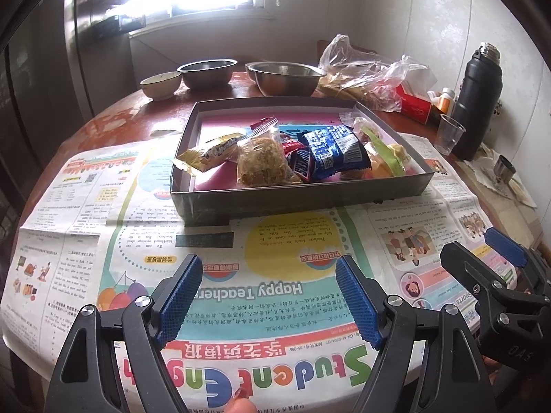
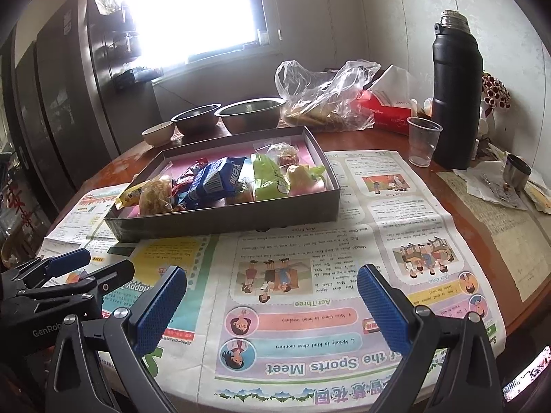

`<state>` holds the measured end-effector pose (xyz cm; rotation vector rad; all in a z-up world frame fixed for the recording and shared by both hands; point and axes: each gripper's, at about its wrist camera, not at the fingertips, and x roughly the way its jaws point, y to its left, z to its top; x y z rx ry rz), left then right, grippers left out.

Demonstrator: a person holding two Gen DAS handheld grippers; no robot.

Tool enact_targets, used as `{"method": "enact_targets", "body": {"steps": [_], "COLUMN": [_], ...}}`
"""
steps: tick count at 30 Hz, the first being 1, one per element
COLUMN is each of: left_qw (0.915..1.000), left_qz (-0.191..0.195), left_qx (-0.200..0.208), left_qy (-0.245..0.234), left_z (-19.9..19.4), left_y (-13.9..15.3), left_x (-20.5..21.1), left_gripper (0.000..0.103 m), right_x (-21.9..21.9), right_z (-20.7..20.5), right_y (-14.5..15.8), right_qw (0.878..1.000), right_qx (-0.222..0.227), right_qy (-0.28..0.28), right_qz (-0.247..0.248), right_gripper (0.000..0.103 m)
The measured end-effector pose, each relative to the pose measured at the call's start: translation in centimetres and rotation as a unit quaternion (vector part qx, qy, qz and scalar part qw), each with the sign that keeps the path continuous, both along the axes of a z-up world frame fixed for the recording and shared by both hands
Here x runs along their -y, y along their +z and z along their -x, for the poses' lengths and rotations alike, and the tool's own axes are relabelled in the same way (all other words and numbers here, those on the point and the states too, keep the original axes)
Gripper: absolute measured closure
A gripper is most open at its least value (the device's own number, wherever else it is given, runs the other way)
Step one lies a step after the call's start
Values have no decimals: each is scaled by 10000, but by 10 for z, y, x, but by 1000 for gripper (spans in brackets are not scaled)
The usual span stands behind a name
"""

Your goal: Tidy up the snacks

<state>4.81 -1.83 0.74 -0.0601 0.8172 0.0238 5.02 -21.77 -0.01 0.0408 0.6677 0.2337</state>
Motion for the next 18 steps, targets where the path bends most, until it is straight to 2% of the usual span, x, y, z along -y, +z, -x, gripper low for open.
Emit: {"method": "enact_targets", "body": {"steps": [18], "left_qw": [10000], "left_qz": [-2], "left_qx": [-63], "left_qy": [-16], "left_z": [-2], "left_y": [-4], "left_x": [1], "left_gripper": [22], "right_x": [5], "right_z": [0], "right_y": [-4], "right_qw": [9999], "right_qx": [-77], "right_qy": [-113], "right_qz": [-54], "right_gripper": [3]}}
